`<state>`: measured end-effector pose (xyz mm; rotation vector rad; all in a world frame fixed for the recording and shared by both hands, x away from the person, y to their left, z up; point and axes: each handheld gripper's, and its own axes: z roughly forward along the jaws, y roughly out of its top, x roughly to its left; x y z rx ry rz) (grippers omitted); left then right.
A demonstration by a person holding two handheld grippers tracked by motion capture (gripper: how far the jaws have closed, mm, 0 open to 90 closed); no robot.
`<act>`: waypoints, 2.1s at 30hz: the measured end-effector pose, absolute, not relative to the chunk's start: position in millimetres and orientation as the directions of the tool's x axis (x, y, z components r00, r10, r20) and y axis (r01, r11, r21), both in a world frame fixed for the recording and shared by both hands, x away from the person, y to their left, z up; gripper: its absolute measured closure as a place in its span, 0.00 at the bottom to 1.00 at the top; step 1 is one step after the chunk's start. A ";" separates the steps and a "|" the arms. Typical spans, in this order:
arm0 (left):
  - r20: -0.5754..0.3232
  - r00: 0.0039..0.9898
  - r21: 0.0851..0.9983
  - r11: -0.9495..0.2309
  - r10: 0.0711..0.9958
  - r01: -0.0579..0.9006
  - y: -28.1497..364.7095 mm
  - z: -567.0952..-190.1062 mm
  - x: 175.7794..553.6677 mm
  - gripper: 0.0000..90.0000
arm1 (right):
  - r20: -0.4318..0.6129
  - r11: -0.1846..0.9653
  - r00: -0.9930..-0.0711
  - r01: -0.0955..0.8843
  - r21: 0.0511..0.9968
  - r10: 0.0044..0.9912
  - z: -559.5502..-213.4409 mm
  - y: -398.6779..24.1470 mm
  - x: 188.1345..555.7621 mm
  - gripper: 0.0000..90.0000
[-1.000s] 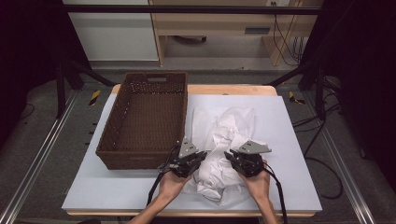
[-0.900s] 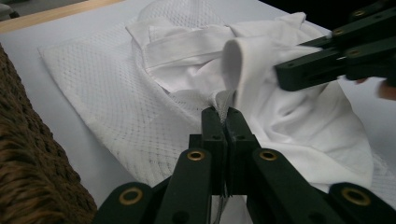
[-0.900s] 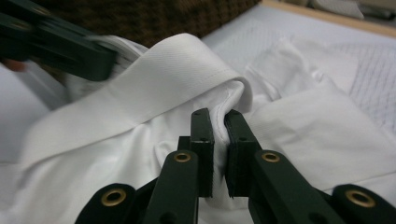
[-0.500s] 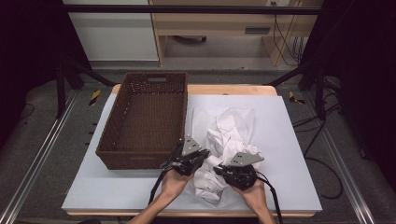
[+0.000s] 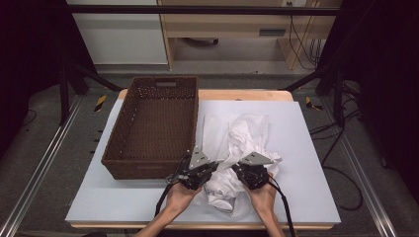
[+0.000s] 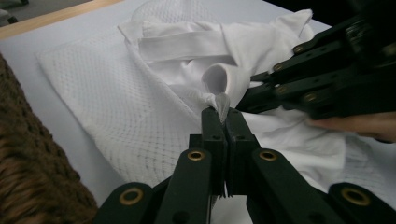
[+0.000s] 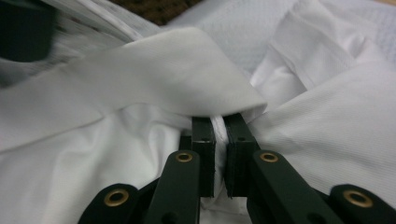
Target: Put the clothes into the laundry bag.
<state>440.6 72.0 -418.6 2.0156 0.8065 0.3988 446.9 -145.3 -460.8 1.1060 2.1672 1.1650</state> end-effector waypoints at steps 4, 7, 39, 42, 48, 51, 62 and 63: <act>-0.037 0.721 0.839 -0.371 0.692 0.399 71.7 -413.6 446.9 0.98 | 0.026 0.325 -0.710 0.354 0.877 0.703 -448.5 -153.1 428.0 0.94; -0.025 0.722 0.840 -0.377 0.691 0.390 66.6 -408.6 448.3 0.98 | 0.032 0.337 -0.770 0.315 0.887 0.637 -443.4 -155.8 415.2 0.94; -0.020 0.749 0.818 -0.420 0.662 0.393 64.0 -433.7 436.6 0.98 | -0.063 0.257 -0.513 0.315 0.914 0.856 -426.1 -193.1 427.4 0.37; -0.025 0.746 0.818 -0.415 0.666 0.398 64.7 -434.0 437.9 0.98 | -0.044 0.281 -0.504 0.405 0.870 0.863 -442.3 -195.5 441.7 0.40; -0.046 0.742 0.816 -0.403 0.669 0.414 64.8 -435.3 441.2 0.98 | -0.042 0.313 -0.508 0.462 0.830 0.860 -455.0 -195.2 449.1 0.91; -0.069 0.738 0.816 -0.388 0.672 0.429 65.1 -434.6 444.3 0.98 | -0.037 0.289 -0.551 0.379 0.879 0.834 -438.3 -199.0 435.9 0.92; -0.082 0.729 0.840 -0.347 0.680 0.418 69.1 -423.5 443.7 0.98 | 0.091 0.327 -0.789 0.353 0.877 0.608 -444.3 -151.5 406.7 0.93; -0.081 0.728 0.841 -0.345 0.680 0.416 69.2 -423.0 443.6 0.98 | 0.091 0.337 -0.788 0.362 0.869 0.609 -446.2 -146.6 408.9 0.93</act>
